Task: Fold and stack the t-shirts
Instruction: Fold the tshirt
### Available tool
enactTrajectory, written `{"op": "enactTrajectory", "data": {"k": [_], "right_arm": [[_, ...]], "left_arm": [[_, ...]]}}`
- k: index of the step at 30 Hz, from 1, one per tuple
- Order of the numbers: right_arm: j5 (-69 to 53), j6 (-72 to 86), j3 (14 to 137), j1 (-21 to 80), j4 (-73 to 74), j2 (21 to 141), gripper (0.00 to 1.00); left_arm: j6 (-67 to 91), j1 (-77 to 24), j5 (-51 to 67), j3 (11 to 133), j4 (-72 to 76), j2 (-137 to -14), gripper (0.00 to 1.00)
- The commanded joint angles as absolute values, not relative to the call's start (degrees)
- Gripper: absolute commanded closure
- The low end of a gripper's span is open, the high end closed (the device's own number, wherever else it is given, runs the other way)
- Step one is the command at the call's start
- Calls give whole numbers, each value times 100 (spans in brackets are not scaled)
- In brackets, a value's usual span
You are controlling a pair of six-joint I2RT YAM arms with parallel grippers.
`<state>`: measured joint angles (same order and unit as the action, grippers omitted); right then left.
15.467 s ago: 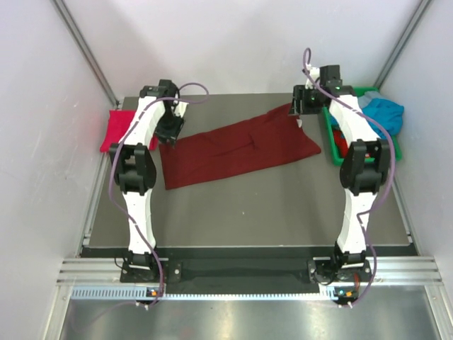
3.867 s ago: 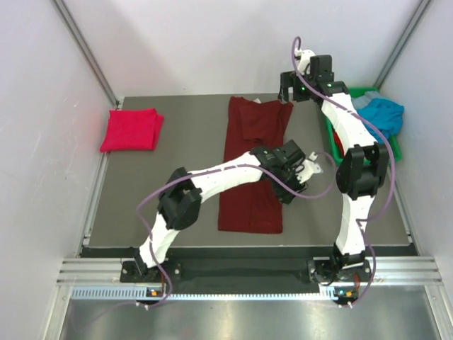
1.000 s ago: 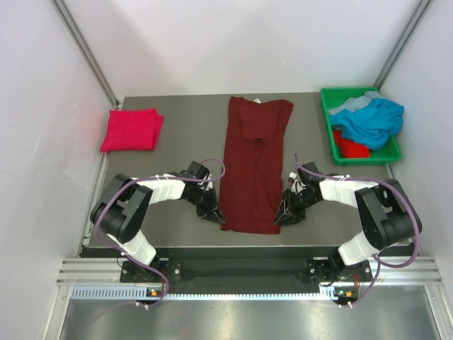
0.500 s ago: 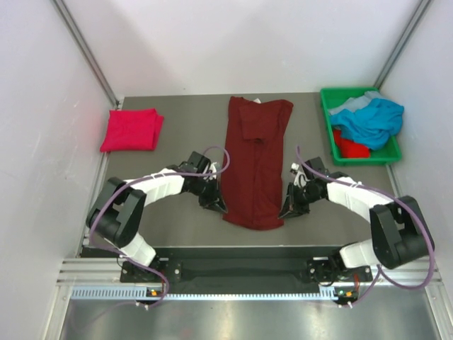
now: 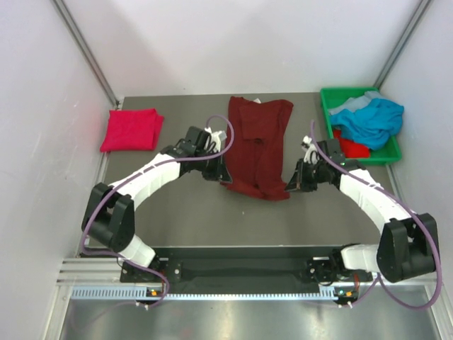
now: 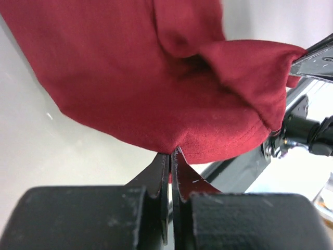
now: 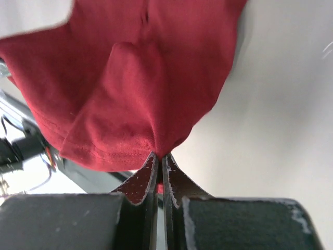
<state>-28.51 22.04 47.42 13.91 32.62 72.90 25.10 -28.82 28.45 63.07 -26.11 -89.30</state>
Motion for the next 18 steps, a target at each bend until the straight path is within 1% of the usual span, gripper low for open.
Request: {"op": "enactTrajectory", "data": {"k": [1,6,18], "right_arm": [[-2769,2074,5290,1152,3120,7295,100],[-2751,2030,5932,879,2883,7725,100],[-2646,1740,8023,800,2654,9500,100]], "left_arm": [[2171,-2734,2654,6862,-2584,-9052,100],[2127,-2540,2619,7408,-2382,-9439,100],[2039,-2110,2672,9324,-2294,-11275,100]]}}
